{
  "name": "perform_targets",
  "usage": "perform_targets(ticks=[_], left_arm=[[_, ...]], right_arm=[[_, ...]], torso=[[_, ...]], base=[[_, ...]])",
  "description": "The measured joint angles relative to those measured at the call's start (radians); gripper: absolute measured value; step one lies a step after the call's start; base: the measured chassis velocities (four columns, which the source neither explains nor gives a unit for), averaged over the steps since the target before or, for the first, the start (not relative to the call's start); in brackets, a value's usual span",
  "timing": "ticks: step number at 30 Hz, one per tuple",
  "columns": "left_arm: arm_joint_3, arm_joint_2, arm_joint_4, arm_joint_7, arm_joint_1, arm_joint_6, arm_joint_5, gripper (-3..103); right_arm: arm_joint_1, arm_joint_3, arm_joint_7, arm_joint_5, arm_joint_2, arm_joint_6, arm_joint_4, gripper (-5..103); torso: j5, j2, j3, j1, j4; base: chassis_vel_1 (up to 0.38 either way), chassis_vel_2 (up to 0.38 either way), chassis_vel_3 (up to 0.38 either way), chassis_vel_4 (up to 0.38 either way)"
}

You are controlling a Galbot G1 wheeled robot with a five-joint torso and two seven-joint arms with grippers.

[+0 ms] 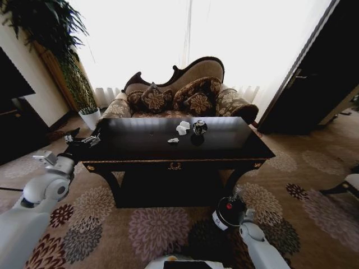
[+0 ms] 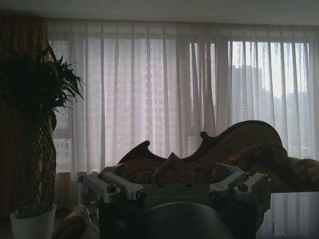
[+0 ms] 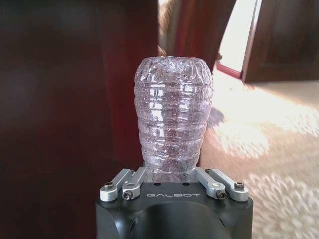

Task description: Move to the front of the table and place the trash on the table into the trash bin.

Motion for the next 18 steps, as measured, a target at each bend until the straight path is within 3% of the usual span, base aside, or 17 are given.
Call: perform_targets(ticks=[7, 14, 17, 18], left_arm=[[0.001, 0.000, -0.001, 0.000, 0.000, 0.000, 0.000, 100], [0.001, 0.000, -0.001, -0.001, -0.001, 0.001, 0.000, 100], [0.001, 0.000, -0.001, -0.001, -0.001, 0.001, 0.000, 100], [0.001, 0.000, -0.001, -0.001, -0.001, 0.001, 0.000, 100]], right_arm=[[0.137, 0.028, -0.029, -0.041, 0.012, 0.055, -0.280, 25], [0.169, 0.065, -0.065, -0.140, 0.018, 0.098, -0.403, 22], [0.184, 0.101, -0.073, -0.172, 0.029, 0.105, -0.439, 38], [0.185, 0.110, -0.073, -0.175, 0.032, 0.106, -0.444, 38]], torso=[[-0.0002, 0.000, 0.000, 0.000, 0.0000], [-0.0003, 0.000, 0.000, 0.000, -0.0004], [-0.0002, 0.000, 0.000, 0.000, -0.0002], [-0.0002, 0.000, 0.000, 0.000, -0.0001]], base=[[0.000, 0.000, 0.000, 0.000], [0.000, 0.000, 0.000, 0.000], [0.000, 0.000, 0.000, 0.000], [0.000, 0.000, 0.000, 0.000]])
